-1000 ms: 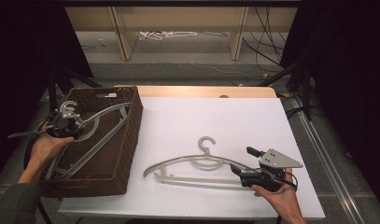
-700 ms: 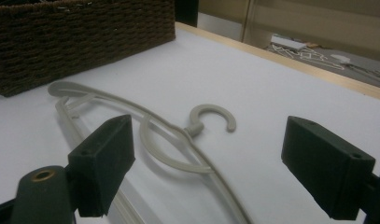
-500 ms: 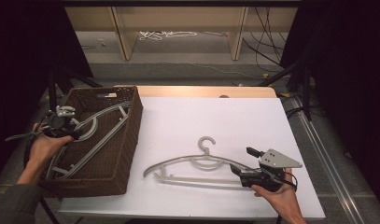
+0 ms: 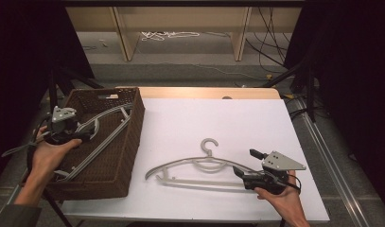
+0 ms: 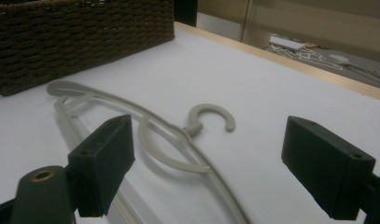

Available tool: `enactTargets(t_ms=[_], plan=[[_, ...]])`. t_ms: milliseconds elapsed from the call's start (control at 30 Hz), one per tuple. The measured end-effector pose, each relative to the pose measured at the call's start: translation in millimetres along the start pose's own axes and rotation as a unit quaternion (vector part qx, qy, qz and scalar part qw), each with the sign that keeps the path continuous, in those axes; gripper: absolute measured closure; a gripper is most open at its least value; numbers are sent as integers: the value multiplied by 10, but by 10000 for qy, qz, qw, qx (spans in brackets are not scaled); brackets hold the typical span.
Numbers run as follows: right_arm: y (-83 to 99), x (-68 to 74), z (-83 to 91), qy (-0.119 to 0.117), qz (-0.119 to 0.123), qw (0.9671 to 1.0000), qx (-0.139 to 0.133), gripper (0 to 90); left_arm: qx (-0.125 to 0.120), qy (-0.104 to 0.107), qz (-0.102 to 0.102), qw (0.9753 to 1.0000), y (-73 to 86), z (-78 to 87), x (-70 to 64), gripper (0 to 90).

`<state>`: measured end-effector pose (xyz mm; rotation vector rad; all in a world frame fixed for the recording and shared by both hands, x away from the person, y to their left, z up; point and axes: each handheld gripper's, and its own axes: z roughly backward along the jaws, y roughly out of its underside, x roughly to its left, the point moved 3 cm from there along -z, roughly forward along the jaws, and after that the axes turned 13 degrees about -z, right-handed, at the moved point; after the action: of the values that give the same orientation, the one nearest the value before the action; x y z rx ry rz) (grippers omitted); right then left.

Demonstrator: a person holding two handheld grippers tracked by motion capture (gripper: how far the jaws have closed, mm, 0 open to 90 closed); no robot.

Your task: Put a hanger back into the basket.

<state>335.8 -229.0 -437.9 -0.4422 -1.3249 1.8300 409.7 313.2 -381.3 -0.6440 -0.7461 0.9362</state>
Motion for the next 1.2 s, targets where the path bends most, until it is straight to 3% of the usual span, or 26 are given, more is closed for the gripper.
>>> enactTargets(t_ms=[133, 267, 367, 533, 600, 700, 867, 933, 1200], plan=[[0, -1, -4, 2, 4, 10000, 2, 178, -347, 224, 172, 9990, -73, 64, -182, 338], [2, -4, -13, 6, -2, 10000, -13, 177, -714, 463, 213, 9961, -166, 144, -390, 319], [7, 3, -13, -5, -2, 10000, -1, 177, -1071, 675, 245, 9916, -231, 185, -552, 293], [12, 15, -14, -42, -86, 10000, 22, 171, -1438, 940, 253, 9848, -292, 225, -790, 207], [7, 6, -19, -35, -42, 10000, -39, 170, -1495, 1045, 192, 9830, -295, 235, -882, 163], [10, 11, -18, -35, -69, 10000, -27, 168, -1654, 1256, 103, 9781, -293, 238, -1026, 160], [12, -3, -18, -67, -16, 10000, -61, 164, -1822, 1474, 3, 9721, -301, 248, -1273, 159], [22, -2, -24, -100, -103, 9999, -11, 164, -1895, 1553, -82, 9695, -314, 269, -1363, 159], [39, -20, -23, -111, -128, 9999, 7, 164, -2034, 1757, -135, 9631, -274, 216, -1643, 159]])
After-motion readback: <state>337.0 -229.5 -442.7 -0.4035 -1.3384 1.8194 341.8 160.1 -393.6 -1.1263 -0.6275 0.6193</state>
